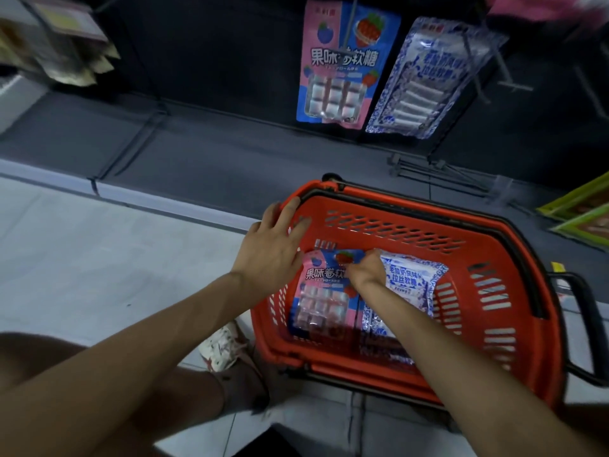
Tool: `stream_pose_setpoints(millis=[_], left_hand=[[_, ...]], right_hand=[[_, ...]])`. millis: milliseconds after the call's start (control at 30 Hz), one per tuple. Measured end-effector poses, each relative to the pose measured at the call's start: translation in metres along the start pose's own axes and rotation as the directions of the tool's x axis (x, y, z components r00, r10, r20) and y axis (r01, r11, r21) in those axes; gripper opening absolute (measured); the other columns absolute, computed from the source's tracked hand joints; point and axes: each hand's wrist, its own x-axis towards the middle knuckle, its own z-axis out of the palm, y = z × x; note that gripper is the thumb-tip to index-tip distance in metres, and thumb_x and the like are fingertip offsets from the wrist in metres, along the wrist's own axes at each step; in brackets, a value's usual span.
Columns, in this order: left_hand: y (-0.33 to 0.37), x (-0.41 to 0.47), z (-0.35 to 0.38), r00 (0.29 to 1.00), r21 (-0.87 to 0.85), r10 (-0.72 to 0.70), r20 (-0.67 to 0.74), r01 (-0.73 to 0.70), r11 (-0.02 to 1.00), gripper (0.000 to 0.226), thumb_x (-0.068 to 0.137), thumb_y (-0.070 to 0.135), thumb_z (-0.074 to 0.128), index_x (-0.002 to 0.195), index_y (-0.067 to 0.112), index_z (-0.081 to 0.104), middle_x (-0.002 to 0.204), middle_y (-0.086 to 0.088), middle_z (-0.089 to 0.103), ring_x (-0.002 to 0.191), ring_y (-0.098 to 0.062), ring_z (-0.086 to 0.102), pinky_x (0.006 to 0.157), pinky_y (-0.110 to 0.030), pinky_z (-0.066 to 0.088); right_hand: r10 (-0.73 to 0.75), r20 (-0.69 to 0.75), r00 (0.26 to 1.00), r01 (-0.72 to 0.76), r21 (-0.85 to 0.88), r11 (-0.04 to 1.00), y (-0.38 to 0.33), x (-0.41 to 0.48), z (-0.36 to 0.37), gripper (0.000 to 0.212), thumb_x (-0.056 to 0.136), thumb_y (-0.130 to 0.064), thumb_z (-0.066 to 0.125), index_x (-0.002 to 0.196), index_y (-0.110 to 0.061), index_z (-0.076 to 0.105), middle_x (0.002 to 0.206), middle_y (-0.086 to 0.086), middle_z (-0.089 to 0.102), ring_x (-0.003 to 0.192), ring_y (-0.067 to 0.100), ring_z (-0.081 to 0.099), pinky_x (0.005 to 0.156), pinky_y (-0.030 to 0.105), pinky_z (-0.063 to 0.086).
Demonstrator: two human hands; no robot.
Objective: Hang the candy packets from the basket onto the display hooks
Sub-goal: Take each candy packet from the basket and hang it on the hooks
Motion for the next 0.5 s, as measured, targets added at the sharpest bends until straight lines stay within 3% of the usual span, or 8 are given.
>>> stream_pose_setpoints(millis=[100,167,233,300,433,500], left_hand=[[0.002,0.000,0.000,1.000,0.007,-0.002,0.000,0.002,1.000,0.064,0.096,0.043,0.060,0.154,0.023,0.042,0.170,-0.011,0.019,0.148,-0.041,0.030,0.103,-0.056,0.051],[0.002,-0.001,-0.001,1.000,-0.014,-0.008,-0.009,0.007,1.000,0.062,0.093,0.040,0.063,0.150,0.022,0.047,0.169,-0.011,0.022,0.147,-0.040,0.031,0.100,-0.056,0.053],[0.002,-0.001,-0.001,1.000,-0.027,-0.013,-0.009,0.013,1.000,0.060,0.093,0.039,0.063,0.149,0.021,0.048,0.169,-0.010,0.022,0.147,-0.039,0.031,0.099,-0.056,0.054],[0.002,0.000,-0.001,1.000,-0.034,-0.016,-0.014,0.016,0.999,0.059,0.094,0.038,0.062,0.149,0.022,0.048,0.169,-0.009,0.021,0.147,-0.038,0.030,0.100,-0.055,0.054],[0.003,-0.001,0.002,0.999,-0.042,-0.023,-0.035,0.021,0.999,0.056,0.096,0.041,0.061,0.148,0.022,0.049,0.169,-0.007,0.022,0.148,-0.037,0.030,0.100,-0.054,0.054],[0.003,0.000,0.004,0.999,-0.034,-0.024,-0.048,0.023,0.999,0.056,0.097,0.045,0.060,0.148,0.023,0.049,0.169,-0.006,0.022,0.149,-0.036,0.029,0.101,-0.055,0.053]], right_hand=[[0.041,-0.063,0.997,-0.039,0.024,0.999,-0.001,0.007,0.005,0.053,0.091,-0.025,0.071,0.134,-0.007,0.046,0.105,0.016,0.071,0.084,0.037,0.073,0.061,0.041,0.056],[0.072,-0.060,0.996,-0.068,0.060,0.996,-0.005,0.008,0.005,0.053,0.084,-0.042,0.079,0.119,-0.009,0.058,0.090,0.013,0.071,0.070,0.033,0.071,0.054,0.040,0.059],[0.069,-0.047,0.997,-0.065,0.075,0.995,-0.010,-0.004,-0.003,0.042,0.088,-0.043,0.080,0.106,-0.013,0.057,0.076,0.005,0.062,0.054,0.023,0.060,0.040,0.028,0.045],[0.021,-0.040,0.999,-0.019,0.053,0.998,-0.008,-0.005,-0.006,0.024,0.097,-0.034,0.072,0.106,-0.014,0.061,0.075,0.001,0.060,0.053,0.019,0.055,0.041,0.025,0.036],[-0.150,-0.073,0.986,0.145,-0.066,0.987,-0.015,-0.012,-0.007,0.016,0.097,-0.036,0.071,0.091,-0.022,0.076,0.083,0.002,0.073,0.077,0.026,0.070,0.055,0.030,0.045],[-0.235,-0.033,0.971,0.230,-0.104,0.967,-0.020,-0.018,-0.013,0.016,0.096,-0.035,0.073,0.085,-0.024,0.076,0.078,-0.004,0.072,0.069,0.018,0.067,0.053,0.026,0.043]])
